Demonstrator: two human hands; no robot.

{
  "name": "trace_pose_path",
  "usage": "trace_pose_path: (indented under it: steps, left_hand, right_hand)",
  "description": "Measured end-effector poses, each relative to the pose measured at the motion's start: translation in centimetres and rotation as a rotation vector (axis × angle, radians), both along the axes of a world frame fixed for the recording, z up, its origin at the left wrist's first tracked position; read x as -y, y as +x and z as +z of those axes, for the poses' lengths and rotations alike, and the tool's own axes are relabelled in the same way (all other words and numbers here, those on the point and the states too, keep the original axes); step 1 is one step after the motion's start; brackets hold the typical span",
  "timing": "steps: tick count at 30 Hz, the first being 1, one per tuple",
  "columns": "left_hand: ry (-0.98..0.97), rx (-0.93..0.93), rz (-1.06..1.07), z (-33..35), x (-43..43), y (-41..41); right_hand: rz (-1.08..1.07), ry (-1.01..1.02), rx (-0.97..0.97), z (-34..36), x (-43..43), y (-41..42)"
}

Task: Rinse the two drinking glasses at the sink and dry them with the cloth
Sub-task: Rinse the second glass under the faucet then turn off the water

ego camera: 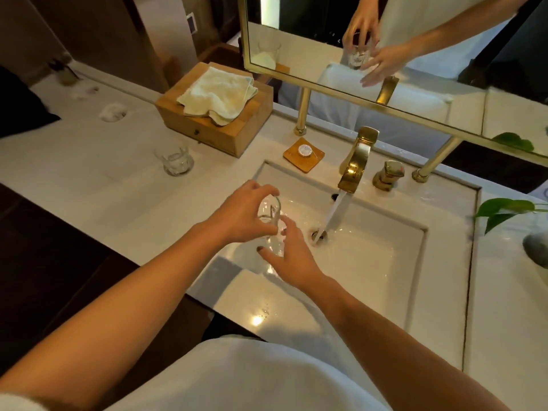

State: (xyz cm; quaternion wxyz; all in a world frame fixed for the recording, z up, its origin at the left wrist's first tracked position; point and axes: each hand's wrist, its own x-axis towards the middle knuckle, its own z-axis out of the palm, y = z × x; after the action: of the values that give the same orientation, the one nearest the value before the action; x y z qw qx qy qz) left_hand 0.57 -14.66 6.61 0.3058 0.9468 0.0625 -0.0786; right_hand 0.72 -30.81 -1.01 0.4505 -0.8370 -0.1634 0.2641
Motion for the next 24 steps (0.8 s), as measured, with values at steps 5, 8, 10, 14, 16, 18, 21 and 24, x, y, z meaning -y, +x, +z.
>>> trace_pose_path:
  steps: [5, 8, 10, 14, 16, 18, 21, 24]
  left_hand:
    - [0.16, -0.012, 0.298, -1.0, -5.4, -2.0]
    - [0.213, -0.044, 0.454, -1.7, -8.7, -2.9]
    - [0.223, -0.083, 0.547, -2.1, -10.6, -3.3]
    - [0.27, -0.138, 0.663, -2.6, -13.2, -3.7]
    - [0.281, -0.156, 0.699, -2.9, -14.1, -3.6]
    - [0.291, -0.167, 0.723, -3.2, -15.0, -3.4]
    - [0.307, -0.19, 0.748, -3.4, -16.3, -3.0]
    - [0.317, -0.209, 0.745, -3.8, -17.3, -2.9]
  right_hand:
    - [0.535, -0.39, 0.234, -4.4, 1.4, -4.9]
    - [0.622, -0.518, 0.341, -5.5, 1.8, -5.2]
    - [0.627, -0.52, 0.351, -5.4, 1.6, -5.2]
    - [0.622, -0.518, 0.359, -5.2, 1.5, -5.3]
    - [0.617, -0.507, 0.348, -5.2, 1.6, -5.3]
    - [0.613, -0.503, 0.343, -5.2, 1.6, -5.3]
    - [0.612, -0.499, 0.339, -5.5, 1.4, -5.2]
    - [0.613, -0.493, 0.329, -5.6, 1.4, -5.1]
